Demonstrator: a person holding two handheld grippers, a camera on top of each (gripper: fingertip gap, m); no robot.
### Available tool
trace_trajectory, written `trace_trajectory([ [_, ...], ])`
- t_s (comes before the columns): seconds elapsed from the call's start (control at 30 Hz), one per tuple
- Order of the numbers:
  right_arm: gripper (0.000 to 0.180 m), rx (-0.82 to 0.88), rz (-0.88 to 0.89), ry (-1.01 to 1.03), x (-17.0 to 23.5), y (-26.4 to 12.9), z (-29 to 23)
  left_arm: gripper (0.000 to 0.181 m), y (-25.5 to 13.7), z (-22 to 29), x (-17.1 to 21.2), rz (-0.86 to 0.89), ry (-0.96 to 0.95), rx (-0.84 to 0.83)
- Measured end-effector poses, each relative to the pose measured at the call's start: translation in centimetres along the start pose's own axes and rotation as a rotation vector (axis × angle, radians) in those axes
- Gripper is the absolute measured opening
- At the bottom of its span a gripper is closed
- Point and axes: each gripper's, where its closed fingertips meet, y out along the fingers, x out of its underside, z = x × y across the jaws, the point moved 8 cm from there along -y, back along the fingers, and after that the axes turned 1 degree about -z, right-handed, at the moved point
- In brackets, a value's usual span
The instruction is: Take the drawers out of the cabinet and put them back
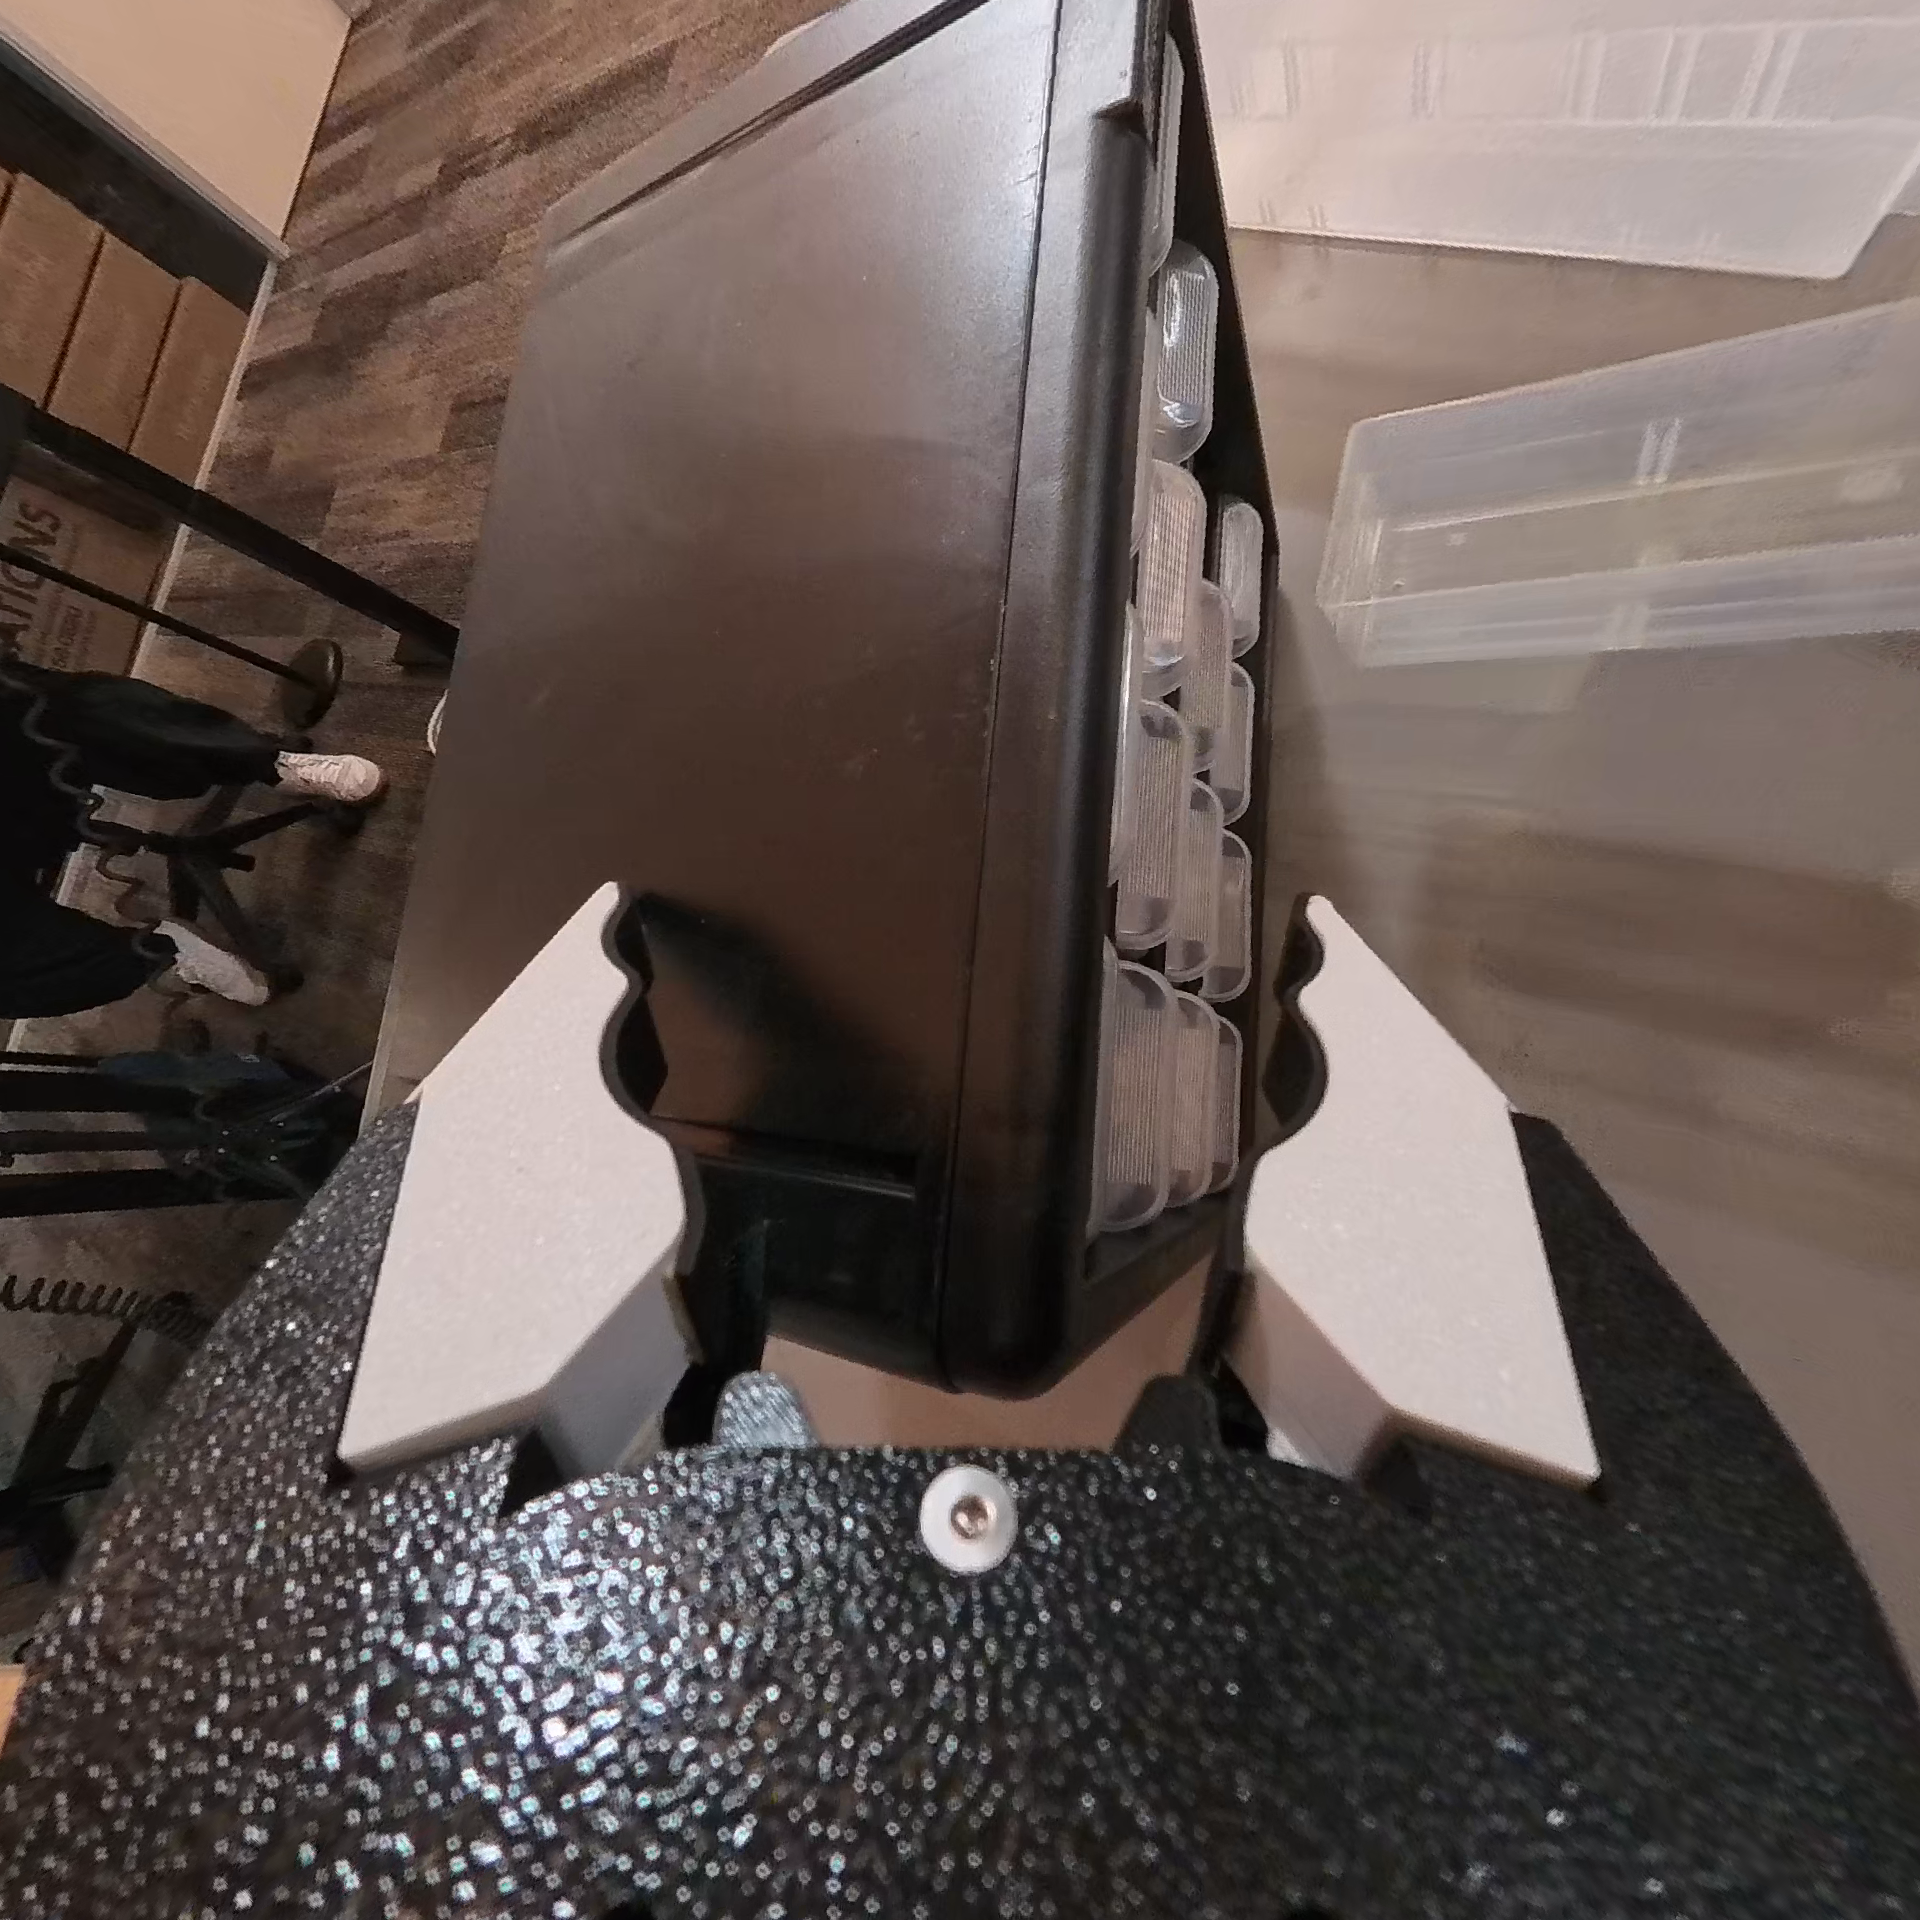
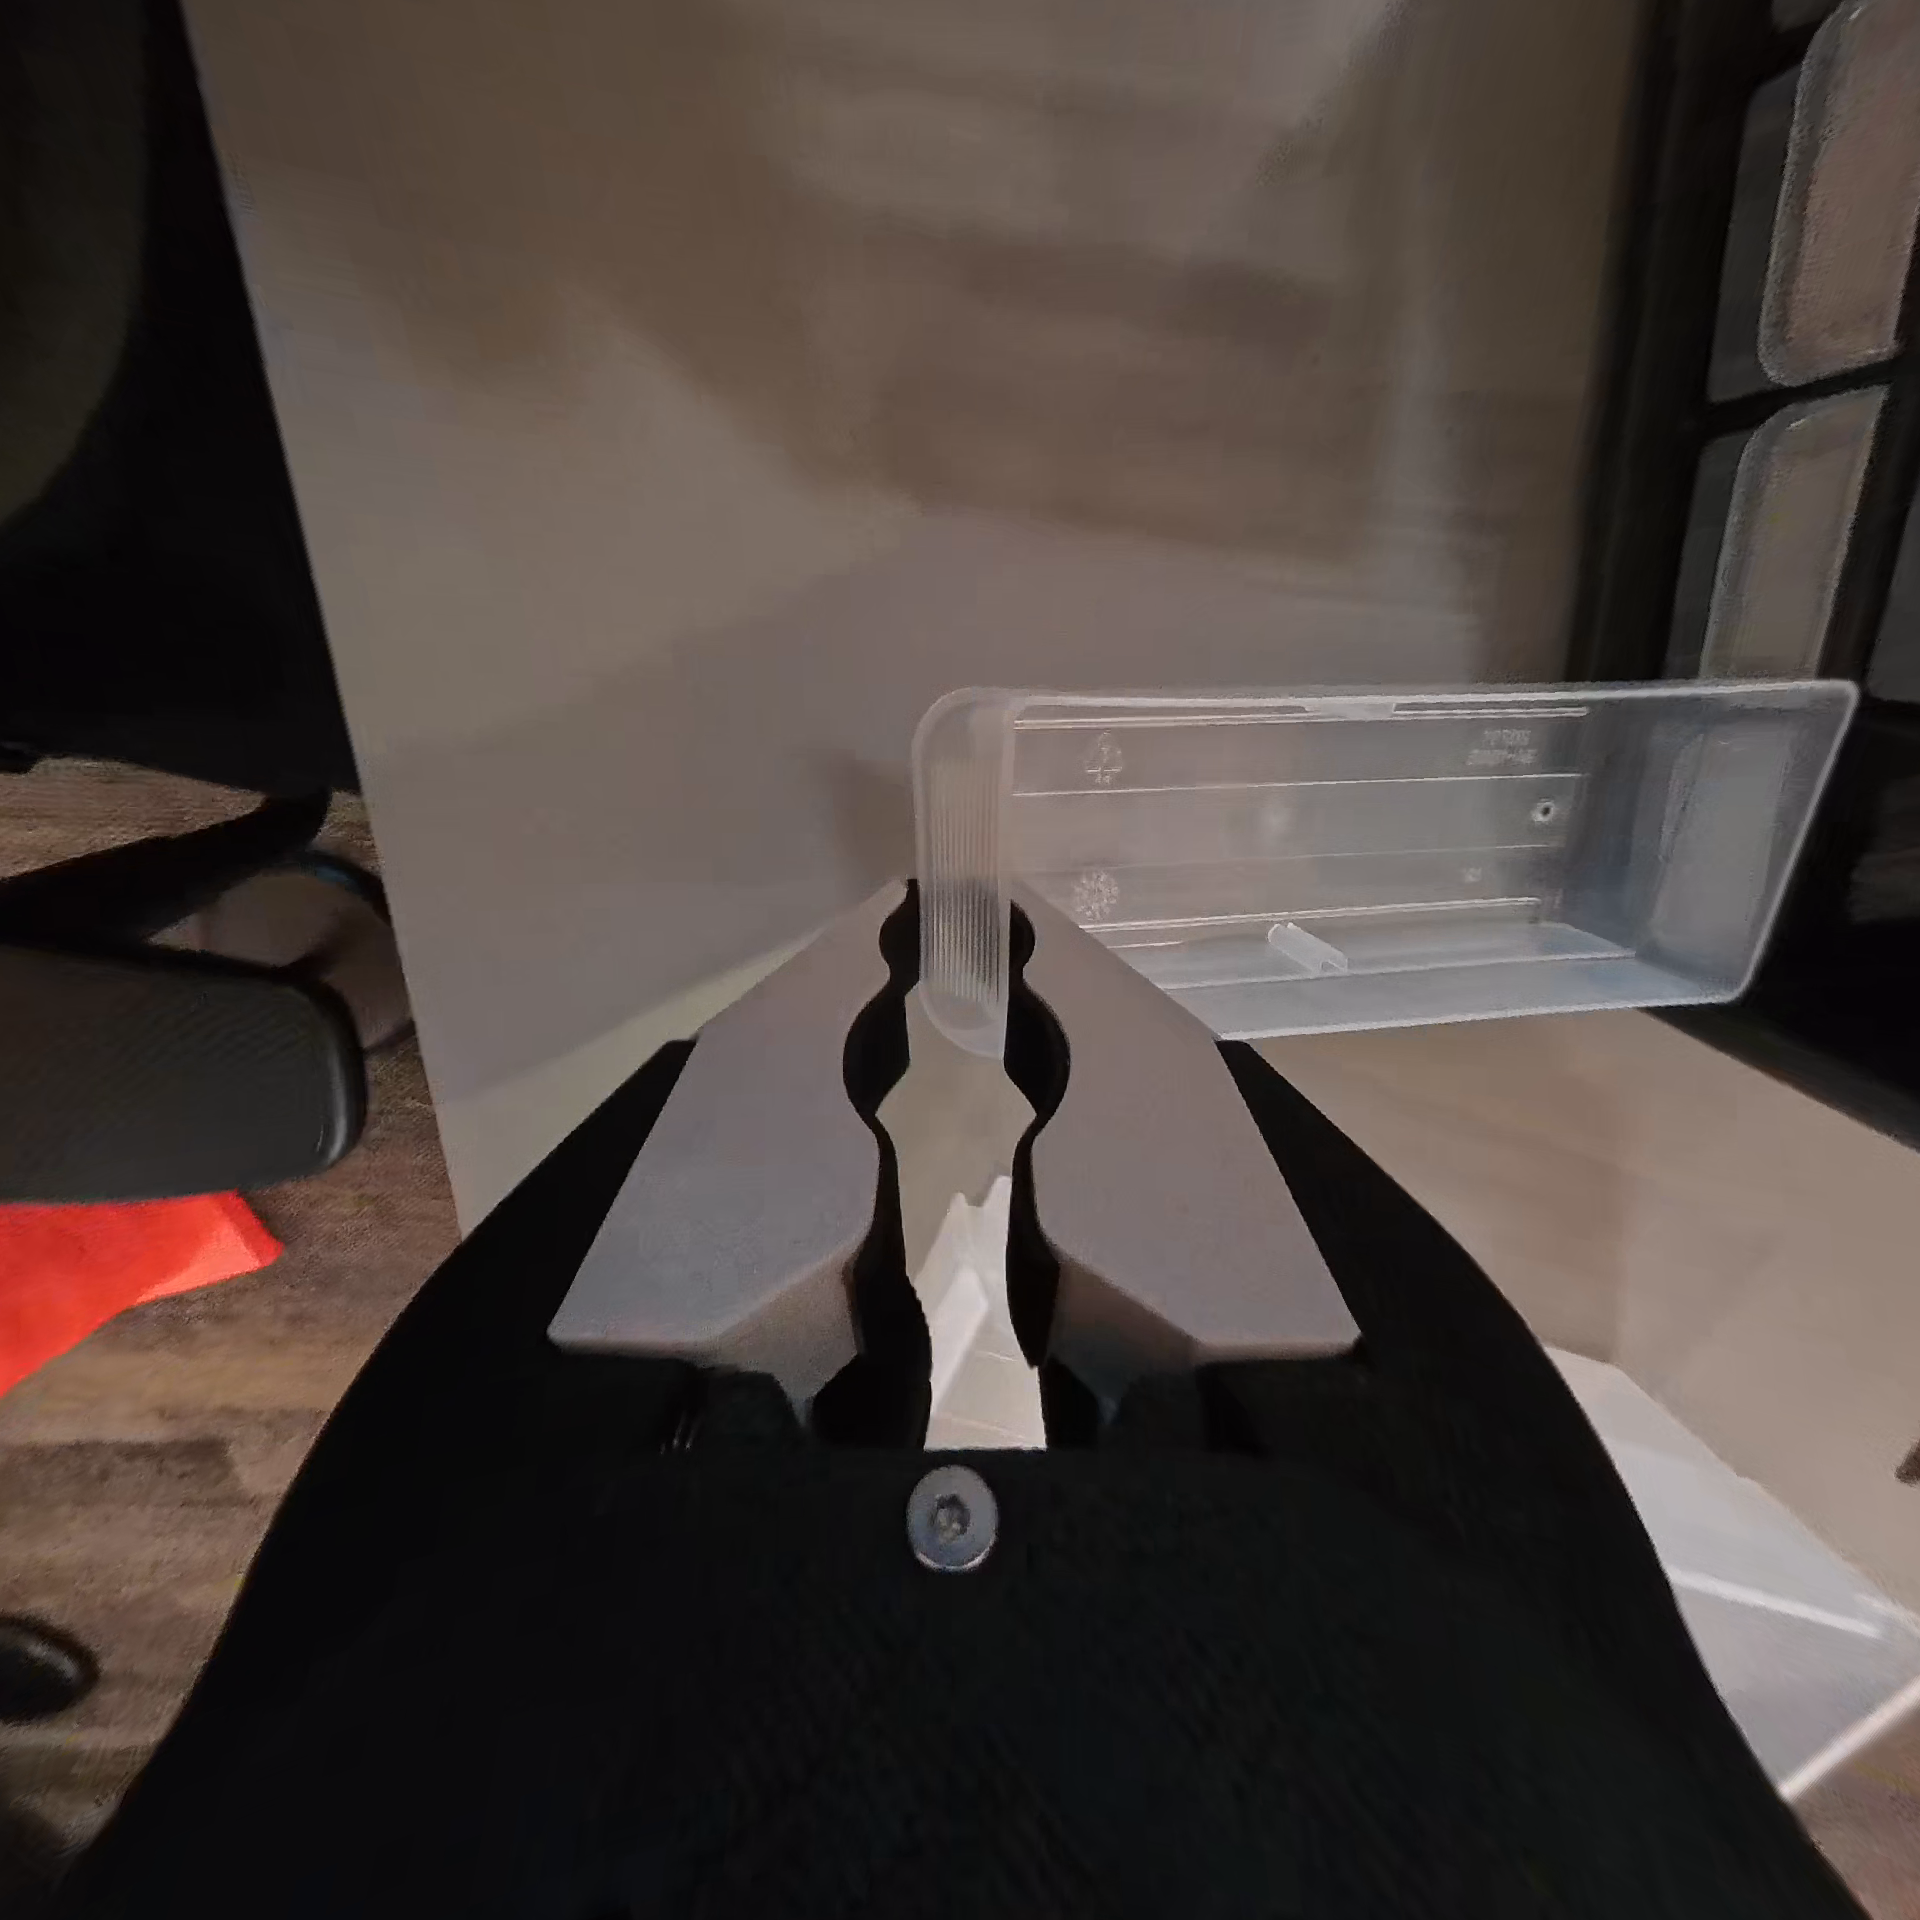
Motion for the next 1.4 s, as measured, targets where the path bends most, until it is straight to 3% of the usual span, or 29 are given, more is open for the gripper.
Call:
trace_trajectory([
  [0.43,0.011,-0.150,-0.066,-0.063,1.1,-1.3,4.7,0.117,0.2,0.2,0.0,-0.014,0.009,-0.027],
  [0.67,0.011,-0.133,-0.019,-0.072,1.4,-2.7,5.4,0.117,0.3,0.4,-0.1,-0.030,0.009,-0.047],
  [0.9,0.011,-0.143,0.004,-0.072,1.2,-1.8,6.7,0.117,0.3,0.3,-0.1,-0.025,0.010,-0.045],
  [1.23,0.011,-0.064,-0.007,-0.091,2.0,-1.0,6.7,0.116,0.3,0.3,-0.1,-0.022,0.013,-0.043],
  [1.4,0.011,0.060,-0.030,-0.122,2.0,-0.1,7.4,0.113,0.3,0.2,0.0,-0.022,0.015,-0.050],
])
